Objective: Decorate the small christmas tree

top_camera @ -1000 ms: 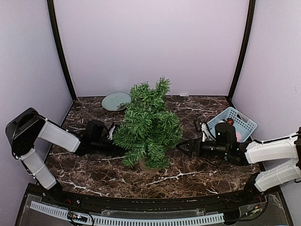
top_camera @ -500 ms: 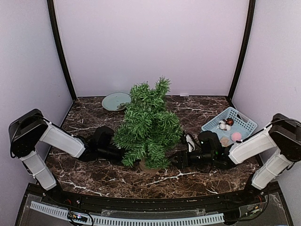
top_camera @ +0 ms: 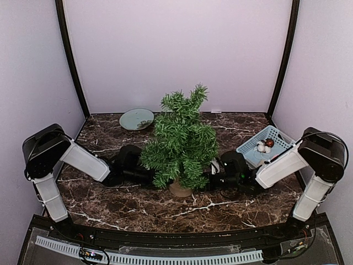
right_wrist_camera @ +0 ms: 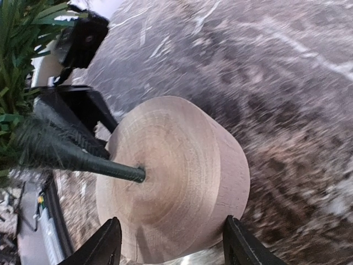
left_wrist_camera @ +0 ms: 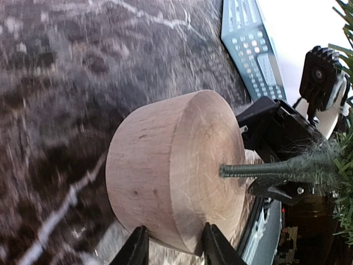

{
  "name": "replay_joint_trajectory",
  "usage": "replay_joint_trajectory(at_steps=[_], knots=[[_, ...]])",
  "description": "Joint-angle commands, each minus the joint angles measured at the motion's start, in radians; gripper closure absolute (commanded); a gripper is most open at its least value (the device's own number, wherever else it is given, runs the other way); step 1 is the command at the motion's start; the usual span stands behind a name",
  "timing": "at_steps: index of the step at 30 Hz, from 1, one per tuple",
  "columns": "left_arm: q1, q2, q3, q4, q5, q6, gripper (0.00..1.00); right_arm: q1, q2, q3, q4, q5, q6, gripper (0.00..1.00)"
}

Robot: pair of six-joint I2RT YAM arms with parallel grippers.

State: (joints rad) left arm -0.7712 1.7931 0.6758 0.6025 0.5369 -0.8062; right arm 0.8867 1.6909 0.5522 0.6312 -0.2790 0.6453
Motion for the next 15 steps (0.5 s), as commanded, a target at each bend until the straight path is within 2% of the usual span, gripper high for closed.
replay_joint_trajectory(at_steps=[1,4,10,15], knots=[[0.007,0.047,0.061,0.026,-0.064,-0.012,0.66,0.003,0.006,0.083,-0.006,0.031,-0.033,0.38],[0.035,0.071,0.071,0.059,-0.066,-0.043,0.66,-0.015,-0.001,0.101,-0.037,0.074,-0.039,0.38],[0.054,0.07,0.104,0.037,-0.069,-0.015,0.65,-0.057,-0.019,0.098,-0.046,0.103,-0.036,0.39],[0.091,0.011,0.031,0.087,-0.074,-0.042,0.57,-0.067,-0.106,0.073,-0.086,0.123,-0.061,0.35]])
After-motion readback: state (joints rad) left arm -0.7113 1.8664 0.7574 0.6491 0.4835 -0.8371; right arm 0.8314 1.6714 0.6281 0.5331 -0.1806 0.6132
